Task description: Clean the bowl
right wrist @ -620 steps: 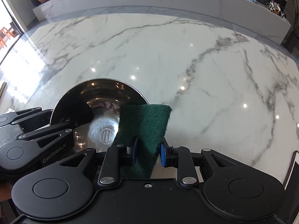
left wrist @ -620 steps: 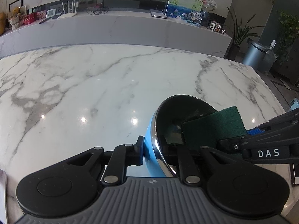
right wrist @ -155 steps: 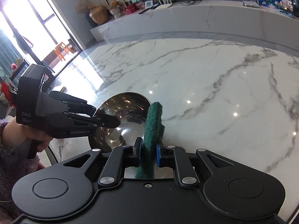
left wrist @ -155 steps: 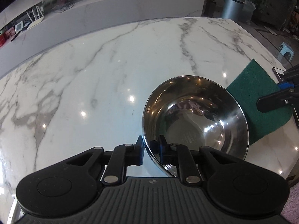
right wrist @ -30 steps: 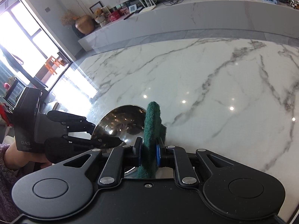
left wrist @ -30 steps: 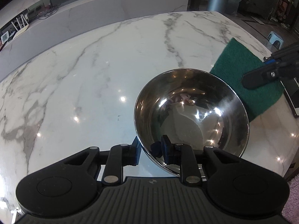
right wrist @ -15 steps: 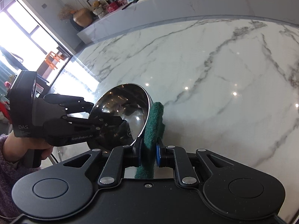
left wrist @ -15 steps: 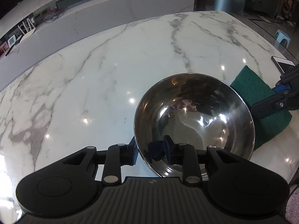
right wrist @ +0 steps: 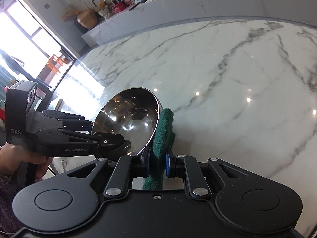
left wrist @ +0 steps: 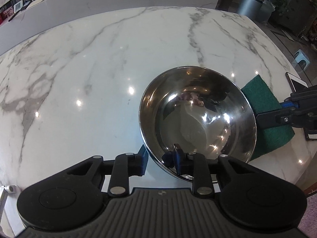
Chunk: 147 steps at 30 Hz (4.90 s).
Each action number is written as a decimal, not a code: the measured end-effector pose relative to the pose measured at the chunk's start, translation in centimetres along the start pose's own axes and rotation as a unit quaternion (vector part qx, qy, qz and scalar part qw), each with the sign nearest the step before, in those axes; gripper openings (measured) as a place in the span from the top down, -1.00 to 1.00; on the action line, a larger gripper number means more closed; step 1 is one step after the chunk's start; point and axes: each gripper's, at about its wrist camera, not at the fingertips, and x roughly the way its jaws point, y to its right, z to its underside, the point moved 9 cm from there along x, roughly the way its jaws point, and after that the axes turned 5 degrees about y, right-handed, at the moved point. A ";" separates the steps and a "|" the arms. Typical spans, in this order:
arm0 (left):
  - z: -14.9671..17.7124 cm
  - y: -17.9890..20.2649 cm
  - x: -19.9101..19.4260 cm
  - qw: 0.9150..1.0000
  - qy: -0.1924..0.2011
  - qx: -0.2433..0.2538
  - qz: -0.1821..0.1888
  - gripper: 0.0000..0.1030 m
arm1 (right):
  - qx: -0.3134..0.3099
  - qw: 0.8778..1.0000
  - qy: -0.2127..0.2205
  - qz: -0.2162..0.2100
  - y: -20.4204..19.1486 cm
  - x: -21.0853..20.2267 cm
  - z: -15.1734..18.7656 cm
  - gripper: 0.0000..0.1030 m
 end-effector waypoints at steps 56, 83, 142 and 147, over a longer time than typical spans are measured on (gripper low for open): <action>-1.3 0.9 0.3 0.996 0.024 0.080 -0.018 0.55 | -0.004 1.000 0.005 -0.012 0.3 0.7 -1.4 0.74; -1.8 0.4 0.4 0.999 0.035 0.026 -0.031 0.54 | 0.053 0.988 0.037 0.137 5.1 0.1 0.5 0.73; -0.4 2.5 -6.2 0.982 0.156 -0.074 -0.082 -0.99 | -0.074 0.935 0.232 0.259 -2.6 -6.9 3.1 -0.99; 0.1 2.9 -6.3 0.976 0.171 -0.071 -0.118 -0.98 | -0.071 0.936 0.227 0.259 -3.0 -6.7 3.8 -0.99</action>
